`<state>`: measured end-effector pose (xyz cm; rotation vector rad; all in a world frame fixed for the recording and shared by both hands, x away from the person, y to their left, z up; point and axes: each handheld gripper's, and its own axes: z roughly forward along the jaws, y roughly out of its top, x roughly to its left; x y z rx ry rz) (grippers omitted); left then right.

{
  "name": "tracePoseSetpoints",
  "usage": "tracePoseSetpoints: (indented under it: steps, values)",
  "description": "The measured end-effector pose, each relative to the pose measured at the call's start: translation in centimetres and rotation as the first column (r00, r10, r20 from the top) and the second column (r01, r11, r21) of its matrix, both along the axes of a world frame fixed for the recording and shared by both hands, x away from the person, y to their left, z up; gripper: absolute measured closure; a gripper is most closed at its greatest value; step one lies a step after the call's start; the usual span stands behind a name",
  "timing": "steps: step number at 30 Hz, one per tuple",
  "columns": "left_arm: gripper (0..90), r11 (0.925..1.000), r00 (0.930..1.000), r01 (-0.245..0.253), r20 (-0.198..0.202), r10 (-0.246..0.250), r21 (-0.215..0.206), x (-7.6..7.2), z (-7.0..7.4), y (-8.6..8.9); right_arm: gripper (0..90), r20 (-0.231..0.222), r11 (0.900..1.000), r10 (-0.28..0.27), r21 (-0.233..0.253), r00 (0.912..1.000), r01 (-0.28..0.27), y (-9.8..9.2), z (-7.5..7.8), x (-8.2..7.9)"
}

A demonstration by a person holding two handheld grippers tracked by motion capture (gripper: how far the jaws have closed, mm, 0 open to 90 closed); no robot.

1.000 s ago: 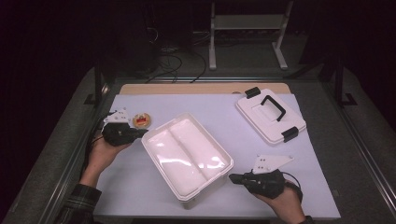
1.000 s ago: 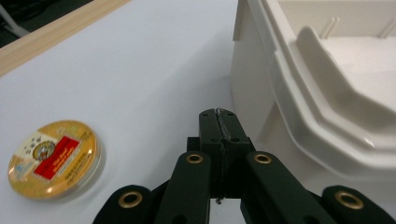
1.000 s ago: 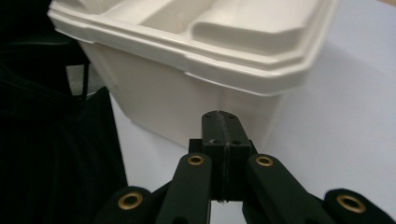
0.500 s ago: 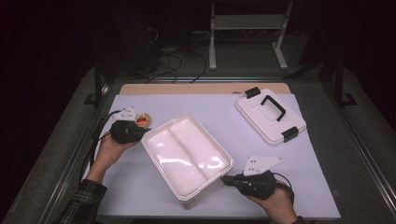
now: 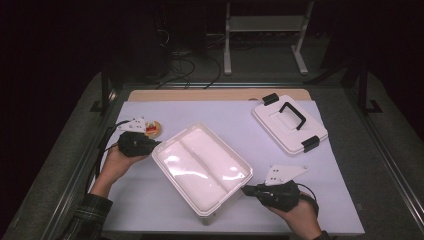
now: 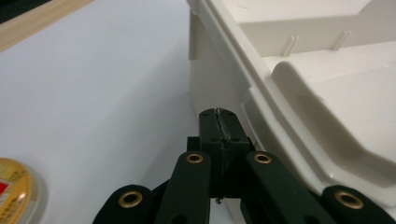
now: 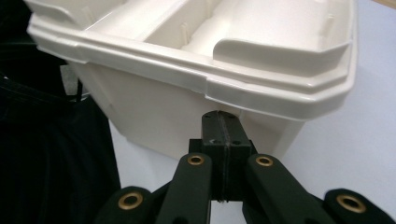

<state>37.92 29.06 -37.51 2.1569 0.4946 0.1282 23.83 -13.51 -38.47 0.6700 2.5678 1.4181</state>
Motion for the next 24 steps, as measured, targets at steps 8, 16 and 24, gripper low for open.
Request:
tracePoseSetpoints:
  steps: [8,16,24]
  values:
    - [89.9,0.9991,0.9991,0.042,-0.01,-0.042,0.011,-1.4,0.0,-0.8,89.9,0.0,0.999,-0.038,0.001,0.9993,0.038,-1.4,0.1,0.5]
    - [89.9,0.9982,0.9978,0.06,-0.026,-0.06,-0.006,-2.6,-0.1,-0.6,89.9,0.005,0.998,-0.065,-0.004,0.9978,0.065,-2.3,0.2,1.2]
    - [89.9,0.9963,0.9958,0.084,-0.034,-0.085,-0.017,-4.2,-0.2,-0.7,89.9,0.0,0.995,-0.099,-0.008,0.995,0.099,-3.2,0.3,2.5]
